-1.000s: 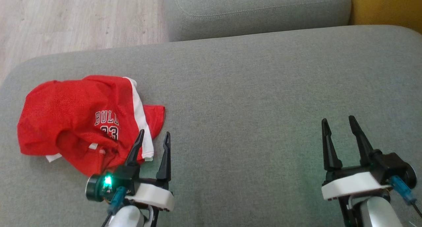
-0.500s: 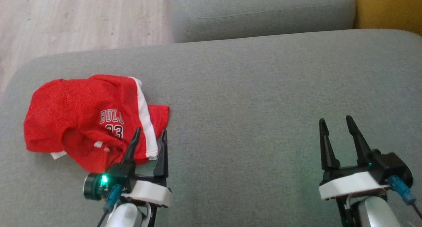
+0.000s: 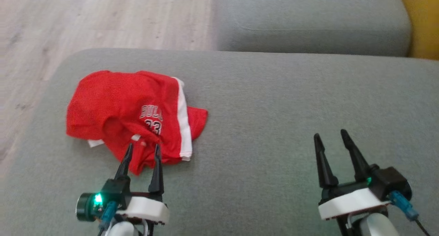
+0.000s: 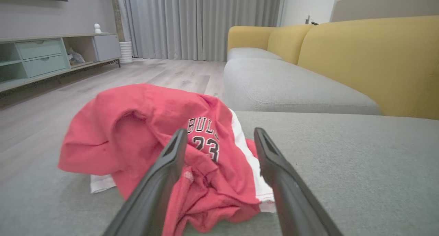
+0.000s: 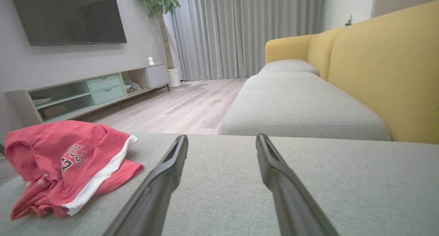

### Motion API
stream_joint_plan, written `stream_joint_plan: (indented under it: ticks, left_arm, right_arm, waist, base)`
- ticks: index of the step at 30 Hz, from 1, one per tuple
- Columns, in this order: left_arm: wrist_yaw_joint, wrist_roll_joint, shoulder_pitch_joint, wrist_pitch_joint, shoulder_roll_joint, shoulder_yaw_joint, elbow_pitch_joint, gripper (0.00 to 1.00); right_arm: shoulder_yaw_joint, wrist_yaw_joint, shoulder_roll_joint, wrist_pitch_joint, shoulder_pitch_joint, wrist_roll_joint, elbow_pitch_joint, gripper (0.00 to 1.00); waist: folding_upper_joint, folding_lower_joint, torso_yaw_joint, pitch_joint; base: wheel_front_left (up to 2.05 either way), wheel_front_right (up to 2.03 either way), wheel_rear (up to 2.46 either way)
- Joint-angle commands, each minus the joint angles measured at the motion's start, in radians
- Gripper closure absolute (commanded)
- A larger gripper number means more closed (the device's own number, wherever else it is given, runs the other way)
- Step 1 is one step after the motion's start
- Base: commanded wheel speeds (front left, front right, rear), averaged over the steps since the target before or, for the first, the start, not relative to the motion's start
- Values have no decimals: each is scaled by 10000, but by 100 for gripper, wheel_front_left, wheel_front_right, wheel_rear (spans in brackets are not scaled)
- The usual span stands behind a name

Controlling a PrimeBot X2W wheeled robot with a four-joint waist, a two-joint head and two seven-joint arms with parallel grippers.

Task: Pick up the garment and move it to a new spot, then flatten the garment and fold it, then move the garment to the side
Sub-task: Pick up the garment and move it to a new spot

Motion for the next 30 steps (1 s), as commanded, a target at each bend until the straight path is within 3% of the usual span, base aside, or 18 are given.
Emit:
stream_joint_plan:
  ticks: [1, 12, 21, 27, 30]
  left_arm:
    - [7, 73, -259, -97, 58, 364, -291, 0]
    - [-48, 221, 89, -97, 26, 601, -384, 0]
    - [-121, 432, -61, -97, 109, 759, -565, 0]
    - [-742, 832, -1680, 36, 695, 501, -315, 0]
    - [-1290, 937, -2938, 899, 1060, 265, 166, 0]
  right_arm:
    - [269, -7, -73, -107, -248, 53, -314, 0]
    - [706, -7, -73, -107, -39, 190, -268, 0]
    - [998, -7, -73, -107, -123, 158, -326, 0]
    - [853, -7, -73, -107, -444, 51, -491, 0]
    - [846, -7, -73, -107, -632, -60, -517, 0]
  waist:
    - [0, 1, 262, -103]
    - [0, 1, 1064, -181]
    - [0, 1, 1009, 65]
    - [0, 1, 706, 883]
    - [0, 1, 495, 1326]
  base:
    - [0, 0, 0]
    - [0, 0, 0]
    - [0, 0, 0]
    - [0, 0, 0]
    - [0, 0, 0]
